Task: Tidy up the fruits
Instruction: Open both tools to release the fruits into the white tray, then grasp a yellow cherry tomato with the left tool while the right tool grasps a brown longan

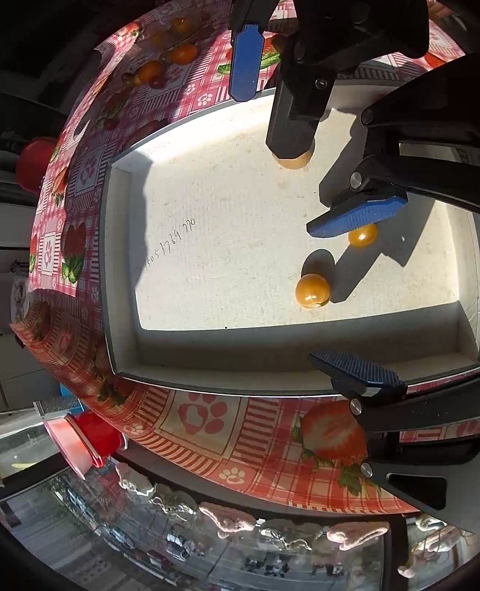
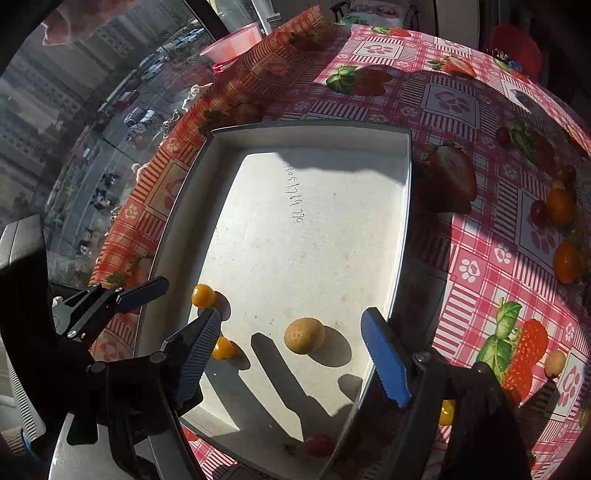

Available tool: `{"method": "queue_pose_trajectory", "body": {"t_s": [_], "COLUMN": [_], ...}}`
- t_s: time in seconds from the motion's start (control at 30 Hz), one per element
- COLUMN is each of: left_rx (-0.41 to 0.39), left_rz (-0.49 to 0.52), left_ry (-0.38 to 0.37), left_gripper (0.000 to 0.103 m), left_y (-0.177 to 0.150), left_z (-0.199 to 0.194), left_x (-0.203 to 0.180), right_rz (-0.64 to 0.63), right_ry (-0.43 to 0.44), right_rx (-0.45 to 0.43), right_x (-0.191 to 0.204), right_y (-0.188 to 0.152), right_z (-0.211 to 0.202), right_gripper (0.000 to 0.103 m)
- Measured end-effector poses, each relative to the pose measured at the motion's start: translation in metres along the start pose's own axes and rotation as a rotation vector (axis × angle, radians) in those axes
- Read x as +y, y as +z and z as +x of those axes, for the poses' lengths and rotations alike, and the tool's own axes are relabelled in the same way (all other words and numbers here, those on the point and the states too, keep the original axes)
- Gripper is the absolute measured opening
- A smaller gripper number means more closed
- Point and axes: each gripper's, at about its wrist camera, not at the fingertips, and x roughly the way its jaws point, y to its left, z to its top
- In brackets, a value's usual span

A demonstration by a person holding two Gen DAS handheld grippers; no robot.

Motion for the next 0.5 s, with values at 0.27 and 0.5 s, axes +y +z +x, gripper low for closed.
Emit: {"method": "queue_pose_trajectory", "body": {"t_s": [0.27,0.5], "left_rx": [-0.033,-0.061], "left_rz": [0.111,0.262], "left_ry": [-0.062,-0.163], "left_gripper": [0.064,0.064], "left_y": [0.008,0.013], "left_z": [-0.02,-0.035], "left_x": [-0.055,-0.124], "right_rz": [0.16,0.333], "right_ry": [-0.078,-0.2], "right_rx": [-0.016,-0.017], "right_x": [-0.061,-0.14], "right_y": [-0.032,-0.072], "right_z": [-0.036,-0.065], "right_gripper": [0.082,0.082]}}
